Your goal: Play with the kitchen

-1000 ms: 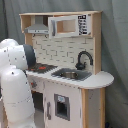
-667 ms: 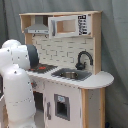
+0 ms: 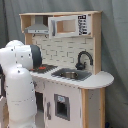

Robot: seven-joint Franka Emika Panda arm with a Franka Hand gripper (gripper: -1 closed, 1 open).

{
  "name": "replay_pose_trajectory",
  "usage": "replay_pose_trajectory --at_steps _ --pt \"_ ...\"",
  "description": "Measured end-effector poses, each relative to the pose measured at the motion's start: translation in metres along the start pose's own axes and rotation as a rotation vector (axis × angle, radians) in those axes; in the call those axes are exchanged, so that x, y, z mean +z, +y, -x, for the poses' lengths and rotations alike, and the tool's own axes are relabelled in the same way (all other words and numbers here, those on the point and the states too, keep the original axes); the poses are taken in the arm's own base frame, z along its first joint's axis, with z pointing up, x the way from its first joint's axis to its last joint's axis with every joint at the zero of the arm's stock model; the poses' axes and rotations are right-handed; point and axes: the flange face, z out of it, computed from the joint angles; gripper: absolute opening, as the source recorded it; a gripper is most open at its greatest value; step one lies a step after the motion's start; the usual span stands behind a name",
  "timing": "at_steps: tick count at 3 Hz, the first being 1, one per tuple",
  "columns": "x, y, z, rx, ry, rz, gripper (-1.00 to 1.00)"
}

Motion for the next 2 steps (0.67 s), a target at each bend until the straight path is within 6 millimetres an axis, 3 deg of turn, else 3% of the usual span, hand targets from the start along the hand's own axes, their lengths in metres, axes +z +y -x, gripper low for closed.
replay_pose_trajectory --at_steps 2 --pt "-0.002 -0.016 -0.026 0.148 0.060 -0.018 -1.00"
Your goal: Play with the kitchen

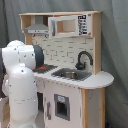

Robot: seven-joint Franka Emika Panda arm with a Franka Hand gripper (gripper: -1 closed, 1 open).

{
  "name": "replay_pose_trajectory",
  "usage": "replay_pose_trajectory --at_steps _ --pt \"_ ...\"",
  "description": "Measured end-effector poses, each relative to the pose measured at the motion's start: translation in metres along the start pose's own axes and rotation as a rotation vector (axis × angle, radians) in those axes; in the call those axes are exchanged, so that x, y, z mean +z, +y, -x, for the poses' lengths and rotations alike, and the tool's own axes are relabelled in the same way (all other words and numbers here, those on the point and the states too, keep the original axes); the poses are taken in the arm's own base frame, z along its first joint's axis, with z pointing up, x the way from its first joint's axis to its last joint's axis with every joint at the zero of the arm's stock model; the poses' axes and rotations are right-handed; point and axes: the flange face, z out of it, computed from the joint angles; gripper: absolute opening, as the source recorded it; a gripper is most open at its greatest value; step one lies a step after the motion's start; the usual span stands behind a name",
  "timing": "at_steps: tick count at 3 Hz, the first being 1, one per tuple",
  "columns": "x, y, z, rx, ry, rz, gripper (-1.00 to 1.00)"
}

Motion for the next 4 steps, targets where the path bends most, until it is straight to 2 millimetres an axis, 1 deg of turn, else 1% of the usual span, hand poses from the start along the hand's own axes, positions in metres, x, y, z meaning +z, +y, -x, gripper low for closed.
replay_pose_trajectory --at_steps 2,4 --pt "-0.002 -0.019 -0.018 0.159 0.017 -0.012 -1.00" --pt "-0.008 -0.049 -0.043 0.278 0.030 -0.019 -1.00"
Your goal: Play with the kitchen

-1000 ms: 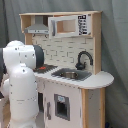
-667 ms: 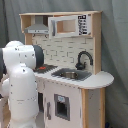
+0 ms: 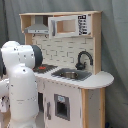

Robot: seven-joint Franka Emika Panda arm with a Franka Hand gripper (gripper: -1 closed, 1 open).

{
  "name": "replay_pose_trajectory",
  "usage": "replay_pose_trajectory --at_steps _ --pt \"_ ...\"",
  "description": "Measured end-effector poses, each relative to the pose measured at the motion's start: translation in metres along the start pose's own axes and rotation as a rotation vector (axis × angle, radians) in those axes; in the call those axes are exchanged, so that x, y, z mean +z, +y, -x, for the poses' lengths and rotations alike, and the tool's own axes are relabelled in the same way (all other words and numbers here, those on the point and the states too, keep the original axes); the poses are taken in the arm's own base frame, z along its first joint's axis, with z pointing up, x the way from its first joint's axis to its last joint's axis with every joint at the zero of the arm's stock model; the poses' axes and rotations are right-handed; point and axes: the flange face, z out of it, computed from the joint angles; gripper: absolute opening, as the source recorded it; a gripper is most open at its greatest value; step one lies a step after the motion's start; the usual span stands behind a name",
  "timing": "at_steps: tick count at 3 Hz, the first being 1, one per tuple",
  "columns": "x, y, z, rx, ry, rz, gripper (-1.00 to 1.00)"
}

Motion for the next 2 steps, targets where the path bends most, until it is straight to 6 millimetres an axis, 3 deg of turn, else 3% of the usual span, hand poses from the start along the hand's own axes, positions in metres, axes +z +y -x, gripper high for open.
replay_pose_trajectory --at_steps 2 --pt "-0.016 -0.032 -0.023 0.114 0.040 0.002 -1.00"
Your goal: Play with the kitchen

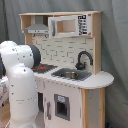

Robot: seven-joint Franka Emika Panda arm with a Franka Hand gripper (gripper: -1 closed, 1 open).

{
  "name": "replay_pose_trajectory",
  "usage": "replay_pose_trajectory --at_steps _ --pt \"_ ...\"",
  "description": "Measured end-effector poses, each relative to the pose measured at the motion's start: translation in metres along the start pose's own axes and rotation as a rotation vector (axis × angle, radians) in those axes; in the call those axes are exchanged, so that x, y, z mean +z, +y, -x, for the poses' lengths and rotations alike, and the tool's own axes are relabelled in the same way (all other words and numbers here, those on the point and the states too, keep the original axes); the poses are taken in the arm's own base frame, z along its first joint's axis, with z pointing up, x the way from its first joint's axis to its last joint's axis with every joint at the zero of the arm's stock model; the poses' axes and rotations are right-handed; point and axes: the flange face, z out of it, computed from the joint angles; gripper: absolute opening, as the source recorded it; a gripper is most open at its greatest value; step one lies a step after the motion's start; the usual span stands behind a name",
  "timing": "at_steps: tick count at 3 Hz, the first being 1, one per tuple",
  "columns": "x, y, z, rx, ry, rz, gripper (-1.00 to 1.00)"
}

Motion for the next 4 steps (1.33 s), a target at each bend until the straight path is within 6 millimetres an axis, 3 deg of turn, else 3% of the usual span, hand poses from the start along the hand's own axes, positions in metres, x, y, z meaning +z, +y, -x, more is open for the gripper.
replay_pose_trajectory --at_steps 1,2,3,4 --pt "-0.012 -0.029 -0.015 -0.023 0.016 0.045 -1.00" --pt "0.000 -0.003 -0.003 0.026 -0.076 0.105 -1.00" --pt "0.000 -0.002 -0.003 0.030 -0.077 0.108 1.00" --pt "-0.001 0.012 -0.004 0.064 -0.113 0.200 1.00"
